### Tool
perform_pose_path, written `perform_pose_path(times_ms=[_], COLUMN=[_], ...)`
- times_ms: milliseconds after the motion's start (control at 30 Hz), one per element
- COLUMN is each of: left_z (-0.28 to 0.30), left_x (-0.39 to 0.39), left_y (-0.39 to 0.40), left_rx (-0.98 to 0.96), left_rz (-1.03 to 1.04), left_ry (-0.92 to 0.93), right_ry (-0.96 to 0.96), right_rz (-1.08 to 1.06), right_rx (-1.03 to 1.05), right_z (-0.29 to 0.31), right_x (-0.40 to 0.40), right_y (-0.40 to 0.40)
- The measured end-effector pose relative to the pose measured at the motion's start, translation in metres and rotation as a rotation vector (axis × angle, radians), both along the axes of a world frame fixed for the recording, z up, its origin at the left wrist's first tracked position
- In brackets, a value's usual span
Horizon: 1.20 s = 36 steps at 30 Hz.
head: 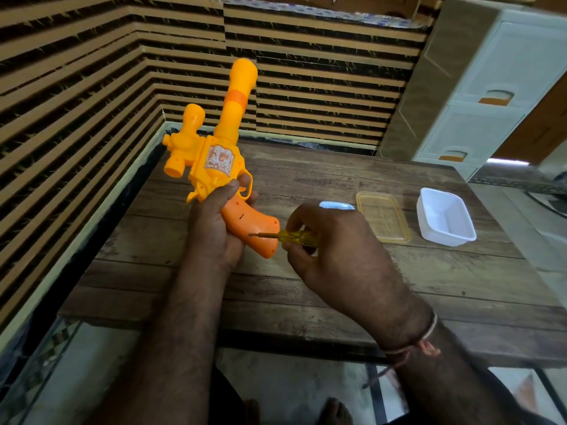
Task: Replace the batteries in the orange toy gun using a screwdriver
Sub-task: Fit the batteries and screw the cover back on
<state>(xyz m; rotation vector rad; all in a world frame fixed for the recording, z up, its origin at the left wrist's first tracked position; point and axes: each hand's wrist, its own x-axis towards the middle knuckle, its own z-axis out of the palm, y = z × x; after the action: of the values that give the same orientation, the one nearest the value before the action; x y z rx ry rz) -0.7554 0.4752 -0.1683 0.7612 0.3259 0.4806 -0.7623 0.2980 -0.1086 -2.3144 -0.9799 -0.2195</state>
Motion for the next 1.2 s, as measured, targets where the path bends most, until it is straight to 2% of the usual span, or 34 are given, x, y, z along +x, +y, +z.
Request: perform_pose_path(times_ms=[433,600,800,1000,1200], left_z=[-0.0049,-0.0087,-0.0091,-0.0075,-0.0094], left_x=[0.0046,0.0058,0.0057,0.0044,0.0055], left_y=[0.0012,-0.0004,0.0009,0.0014,0.001], left_rx=[0.053,0.1,0.122,0.125,0.136], left_rz=[-0.001,-0.011,-0.001,0.003,0.003], left_ry=[0.016,0.018,0.024,0.032,0.029], right_ry=[0.001,-0.165,0.017,-0.093,0.007], right_rz=[-0.015,-0.099,-0.003,-0.101,-0.023], right_rx=[-0.072,-0.119,-0.12,-0.132,-0.11], right_z=[0.0017,-0.0021,0.0023,-0.003,0.001], right_x=[-0.0039,-0.003,-0.0072,-0.0046,-0.0083], right_y=[0.0017,0.0055,0.0018,0.0048,0.0037])
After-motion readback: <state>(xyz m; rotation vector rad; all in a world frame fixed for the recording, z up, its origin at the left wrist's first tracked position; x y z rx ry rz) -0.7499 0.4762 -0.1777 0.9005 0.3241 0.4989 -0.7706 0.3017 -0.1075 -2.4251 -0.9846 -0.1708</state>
